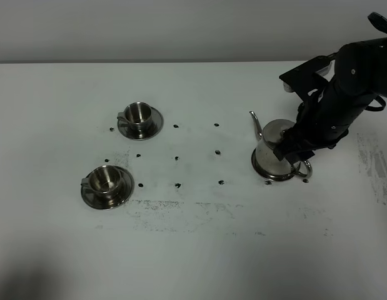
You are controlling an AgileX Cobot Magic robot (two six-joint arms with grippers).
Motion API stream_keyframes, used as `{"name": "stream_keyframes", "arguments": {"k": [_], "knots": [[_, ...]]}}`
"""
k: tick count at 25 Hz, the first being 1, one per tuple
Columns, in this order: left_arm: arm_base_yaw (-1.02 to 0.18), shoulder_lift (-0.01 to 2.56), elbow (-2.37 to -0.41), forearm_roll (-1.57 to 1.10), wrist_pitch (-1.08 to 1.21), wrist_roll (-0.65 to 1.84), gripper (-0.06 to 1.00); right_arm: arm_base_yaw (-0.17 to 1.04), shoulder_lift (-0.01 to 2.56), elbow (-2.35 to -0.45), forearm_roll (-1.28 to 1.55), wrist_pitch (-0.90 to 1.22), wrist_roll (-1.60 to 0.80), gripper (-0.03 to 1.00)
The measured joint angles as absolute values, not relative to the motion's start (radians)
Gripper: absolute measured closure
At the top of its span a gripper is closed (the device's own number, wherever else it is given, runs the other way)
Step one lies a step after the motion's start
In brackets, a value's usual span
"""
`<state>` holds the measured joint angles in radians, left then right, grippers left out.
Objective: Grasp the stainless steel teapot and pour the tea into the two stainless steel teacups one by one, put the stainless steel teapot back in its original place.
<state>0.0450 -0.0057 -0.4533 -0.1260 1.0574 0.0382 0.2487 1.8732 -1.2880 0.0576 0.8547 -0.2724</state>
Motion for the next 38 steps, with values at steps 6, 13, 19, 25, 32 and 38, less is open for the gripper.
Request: {"name": "stream_keyframes", "arguments": {"k": [6,13,19,25,32,38], "knots": [[0.045,-0.006,-0.453,-0.126,1.057,0.038,0.40,0.249,1.915,-1.302,0.034,0.871,-0.280,0.48],[0.045,-0.006,-0.453,-0.126,1.057,0.038,0.40,0.249,1.950,-1.313,0.032,0.873,-0.288,0.48],[0.045,-0.006,-0.453,-0.126,1.057,0.038,0.40,0.249,1.956,-1.321,0.027,0.872,-0.291,0.49],[0.045,-0.006,-0.453,-0.126,1.057,0.038,0.40,0.249,1.956,-1.321,0.027,0.875,-0.294,0.60],[0.045,-0.006,-0.453,-0.126,1.057,0.038,0.40,0.249,1.956,-1.321,0.026,0.876,-0.296,0.78],[0.045,-0.006,-0.453,-0.126,1.057,0.038,0.40,0.249,1.956,-1.321,0.031,0.876,-0.310,0.78]]}}
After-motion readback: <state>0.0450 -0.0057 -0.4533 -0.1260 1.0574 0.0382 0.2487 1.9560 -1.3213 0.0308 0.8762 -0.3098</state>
